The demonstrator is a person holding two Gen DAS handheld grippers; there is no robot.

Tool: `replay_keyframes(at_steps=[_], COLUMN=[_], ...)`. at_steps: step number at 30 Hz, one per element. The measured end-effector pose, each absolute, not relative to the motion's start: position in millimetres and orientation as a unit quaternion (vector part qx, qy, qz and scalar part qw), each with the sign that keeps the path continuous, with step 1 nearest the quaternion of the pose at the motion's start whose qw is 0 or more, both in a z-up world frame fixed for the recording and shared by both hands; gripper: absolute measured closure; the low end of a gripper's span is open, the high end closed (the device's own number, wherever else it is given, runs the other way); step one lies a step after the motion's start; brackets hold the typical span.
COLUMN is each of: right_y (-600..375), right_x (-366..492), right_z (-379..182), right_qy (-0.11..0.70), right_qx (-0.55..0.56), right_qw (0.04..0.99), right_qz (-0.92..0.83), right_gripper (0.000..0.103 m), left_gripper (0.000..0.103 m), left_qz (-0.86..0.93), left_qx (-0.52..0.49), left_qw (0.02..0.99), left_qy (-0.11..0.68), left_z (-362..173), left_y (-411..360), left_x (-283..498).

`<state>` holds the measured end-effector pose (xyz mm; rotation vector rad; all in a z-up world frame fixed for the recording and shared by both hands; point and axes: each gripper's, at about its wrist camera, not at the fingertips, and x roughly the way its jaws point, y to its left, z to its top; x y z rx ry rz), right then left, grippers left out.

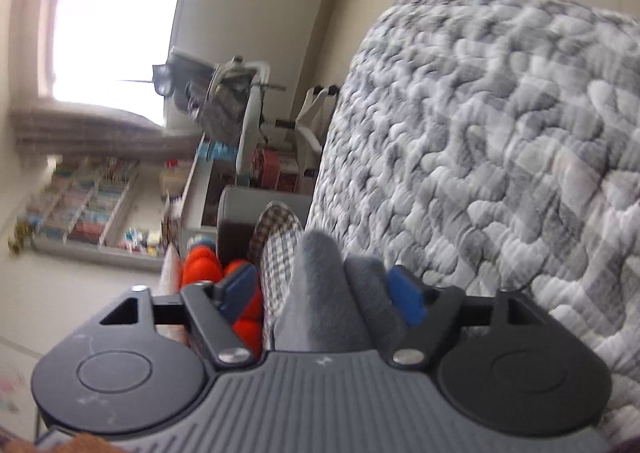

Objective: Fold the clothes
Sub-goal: 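Grip the rolled grey sweater bundle firmly with both grippers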

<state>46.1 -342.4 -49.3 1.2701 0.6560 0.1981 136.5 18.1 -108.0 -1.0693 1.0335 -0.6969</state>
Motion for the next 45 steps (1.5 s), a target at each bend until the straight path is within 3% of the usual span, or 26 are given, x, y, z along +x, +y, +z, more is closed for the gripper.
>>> replay_keyframes(at_steps=[6,8,11,16,38,45], right_y=[-308,-302,-298,-302,-272,-271], right_x=[52,58,64,67,69,69], right_z=[-40,-41,-44,-35,-11,-30], right_qy=[0.356,0.357,0.36,0.354,0.372,0.411], right_qx=[0.474,0.46,0.455,0.458,0.478,0.463], right_qw=[0.799,0.807,0.809,0.811,0.784,0.776], right_qz=[0.099,0.097,0.092,0.091,0.138,0.118], right_gripper=[0.031,0.034,0.054,0.062,0.064,0.064], left_gripper=[0.032,0.042,0.065,0.075,0.076,0.075], left_qz=[-0.333,-0.327,-0.31,-0.301,-0.254,-0.241], left_qx=[-0.387,-0.376,-0.381,-0.397,-0.403,-0.37], left_qw=[0.707,0.717,0.717,0.723,0.754,0.744], left_qy=[0.49,0.488,0.494,0.478,0.452,0.502], left_z=[-96,-94,-96,-86,-24,-52], left_y=[-6,-14,-16,1,43,39], left_x=[131,131,135,139,105,97])
